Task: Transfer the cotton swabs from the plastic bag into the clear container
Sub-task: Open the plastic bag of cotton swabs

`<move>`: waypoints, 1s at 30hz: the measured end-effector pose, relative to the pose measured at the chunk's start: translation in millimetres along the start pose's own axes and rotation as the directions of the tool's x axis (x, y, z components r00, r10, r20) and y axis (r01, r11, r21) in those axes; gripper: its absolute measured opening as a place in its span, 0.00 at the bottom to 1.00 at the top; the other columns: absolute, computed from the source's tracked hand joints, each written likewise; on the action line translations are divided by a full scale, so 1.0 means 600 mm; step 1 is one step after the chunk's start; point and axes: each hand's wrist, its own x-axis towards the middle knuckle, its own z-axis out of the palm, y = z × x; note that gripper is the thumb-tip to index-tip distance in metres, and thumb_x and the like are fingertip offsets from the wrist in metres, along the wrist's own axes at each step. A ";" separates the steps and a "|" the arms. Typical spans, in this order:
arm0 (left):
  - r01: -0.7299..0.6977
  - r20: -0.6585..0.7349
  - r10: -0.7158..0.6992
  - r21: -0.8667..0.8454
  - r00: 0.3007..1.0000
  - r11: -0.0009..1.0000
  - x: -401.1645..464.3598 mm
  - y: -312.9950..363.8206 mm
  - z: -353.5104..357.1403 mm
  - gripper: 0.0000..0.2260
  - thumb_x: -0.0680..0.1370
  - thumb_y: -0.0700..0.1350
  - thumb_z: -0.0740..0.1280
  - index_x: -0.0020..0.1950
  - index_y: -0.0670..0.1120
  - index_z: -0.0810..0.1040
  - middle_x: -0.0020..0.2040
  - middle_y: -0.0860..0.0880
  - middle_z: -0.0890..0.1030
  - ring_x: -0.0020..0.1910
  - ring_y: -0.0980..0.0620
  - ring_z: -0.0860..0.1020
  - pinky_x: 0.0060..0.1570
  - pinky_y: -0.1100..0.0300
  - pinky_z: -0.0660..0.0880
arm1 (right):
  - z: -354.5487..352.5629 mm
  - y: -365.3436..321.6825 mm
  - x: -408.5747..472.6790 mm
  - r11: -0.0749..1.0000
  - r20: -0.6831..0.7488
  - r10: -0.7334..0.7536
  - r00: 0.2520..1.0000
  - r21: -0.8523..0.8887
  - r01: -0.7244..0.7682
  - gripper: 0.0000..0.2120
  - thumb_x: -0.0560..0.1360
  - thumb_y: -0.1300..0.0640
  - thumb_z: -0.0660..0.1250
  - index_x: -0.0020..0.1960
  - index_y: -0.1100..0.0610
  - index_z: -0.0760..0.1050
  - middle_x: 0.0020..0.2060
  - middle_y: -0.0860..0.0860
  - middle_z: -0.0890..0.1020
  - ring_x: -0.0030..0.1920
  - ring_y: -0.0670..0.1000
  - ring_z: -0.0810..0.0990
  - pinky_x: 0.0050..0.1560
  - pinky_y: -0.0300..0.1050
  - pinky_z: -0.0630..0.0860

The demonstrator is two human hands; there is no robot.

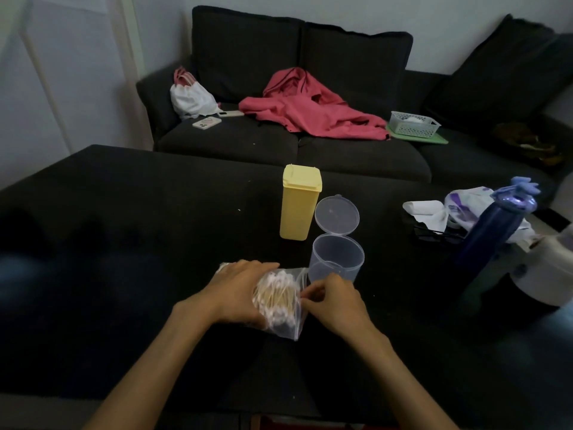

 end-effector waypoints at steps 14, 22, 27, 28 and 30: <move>-0.148 -0.295 0.093 -0.168 0.951 0.975 -0.034 -0.016 0.020 0.38 0.67 0.55 0.75 0.73 0.59 0.60 0.66 0.61 0.65 0.62 0.67 0.59 0.59 0.64 0.62 | 0.021 -0.038 0.008 0.951 0.359 0.154 0.920 0.198 -0.237 0.10 0.79 0.53 0.60 0.54 0.56 0.75 0.48 0.52 0.80 0.47 0.49 0.80 0.50 0.43 0.77; -0.162 -0.303 0.078 -0.266 0.950 0.950 -0.038 -0.010 0.018 0.37 0.67 0.51 0.76 0.71 0.61 0.61 0.59 0.66 0.63 0.62 0.64 0.61 0.61 0.58 0.66 | 0.019 -0.046 0.005 0.806 0.448 0.216 0.868 0.420 -0.417 0.15 0.80 0.55 0.58 0.65 0.58 0.71 0.46 0.50 0.80 0.47 0.46 0.80 0.43 0.38 0.75; -0.153 -0.246 0.079 -0.298 0.966 0.942 -0.035 -0.011 0.017 0.39 0.66 0.52 0.75 0.72 0.61 0.59 0.61 0.63 0.64 0.62 0.63 0.60 0.62 0.57 0.65 | 0.025 -0.053 0.003 0.853 0.428 0.237 0.872 0.339 -0.398 0.18 0.80 0.53 0.57 0.68 0.57 0.66 0.55 0.54 0.78 0.53 0.50 0.79 0.55 0.45 0.76; -0.144 -0.220 0.074 -0.319 0.973 0.937 -0.034 -0.011 0.015 0.40 0.66 0.53 0.75 0.72 0.60 0.58 0.61 0.63 0.63 0.63 0.62 0.60 0.64 0.56 0.64 | 0.023 -0.054 0.004 0.860 0.428 0.241 0.871 0.323 -0.396 0.19 0.80 0.53 0.56 0.69 0.57 0.65 0.58 0.55 0.77 0.55 0.51 0.78 0.60 0.47 0.74; -0.119 -0.174 0.059 -0.354 0.983 0.928 -0.032 -0.009 0.013 0.40 0.66 0.52 0.75 0.73 0.59 0.58 0.59 0.67 0.62 0.64 0.62 0.59 0.66 0.56 0.63 | 0.019 -0.055 0.006 0.878 0.435 0.230 0.871 0.294 -0.378 0.18 0.81 0.53 0.55 0.69 0.58 0.66 0.59 0.56 0.77 0.56 0.52 0.78 0.62 0.48 0.73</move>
